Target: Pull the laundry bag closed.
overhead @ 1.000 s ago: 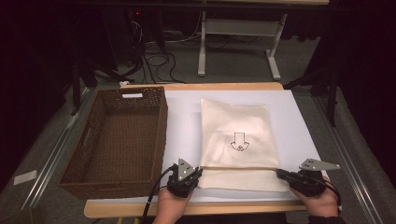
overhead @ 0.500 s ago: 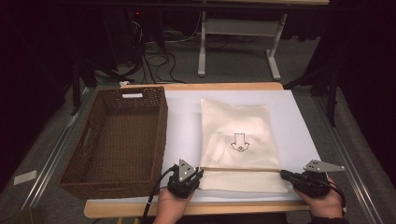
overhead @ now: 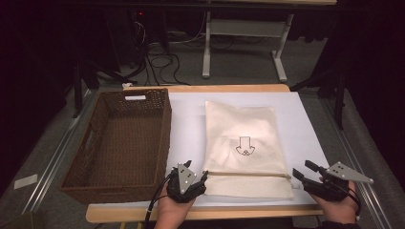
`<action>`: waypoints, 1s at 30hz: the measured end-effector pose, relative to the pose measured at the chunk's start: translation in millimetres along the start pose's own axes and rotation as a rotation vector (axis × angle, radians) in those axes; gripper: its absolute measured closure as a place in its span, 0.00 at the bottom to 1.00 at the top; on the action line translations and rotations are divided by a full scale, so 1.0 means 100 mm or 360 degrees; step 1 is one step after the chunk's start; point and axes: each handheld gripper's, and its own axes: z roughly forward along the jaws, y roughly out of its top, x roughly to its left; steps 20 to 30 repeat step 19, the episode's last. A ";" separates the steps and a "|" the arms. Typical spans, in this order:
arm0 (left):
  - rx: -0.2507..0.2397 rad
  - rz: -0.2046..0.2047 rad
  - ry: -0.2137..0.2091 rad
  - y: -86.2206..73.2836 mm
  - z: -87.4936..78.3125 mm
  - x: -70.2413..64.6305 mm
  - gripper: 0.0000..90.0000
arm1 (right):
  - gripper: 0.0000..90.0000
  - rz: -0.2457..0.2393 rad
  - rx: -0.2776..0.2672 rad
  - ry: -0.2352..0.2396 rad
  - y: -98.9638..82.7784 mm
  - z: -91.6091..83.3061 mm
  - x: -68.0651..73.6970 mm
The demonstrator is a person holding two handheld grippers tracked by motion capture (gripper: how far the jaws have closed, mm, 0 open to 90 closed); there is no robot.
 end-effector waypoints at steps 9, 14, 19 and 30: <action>-0.0001 -0.0084 0.0001 0.03 0.00 0.06 0.01 | 0.00 0.0052 -0.0046 -0.0171 0.03 -0.04 -0.07; 0.0030 -0.0106 -0.0011 0.04 0.00 0.09 0.01 | 0.00 0.0034 -0.0037 -0.0161 0.03 -0.03 -0.06; 0.0036 -0.0117 -0.0013 0.03 -0.01 0.11 0.04 | 0.00 0.0017 -0.0044 -0.0162 0.05 -0.03 -0.04; 0.0036 -0.0117 -0.0013 0.03 -0.01 0.11 0.04 | 0.00 0.0017 -0.0044 -0.0162 0.05 -0.03 -0.04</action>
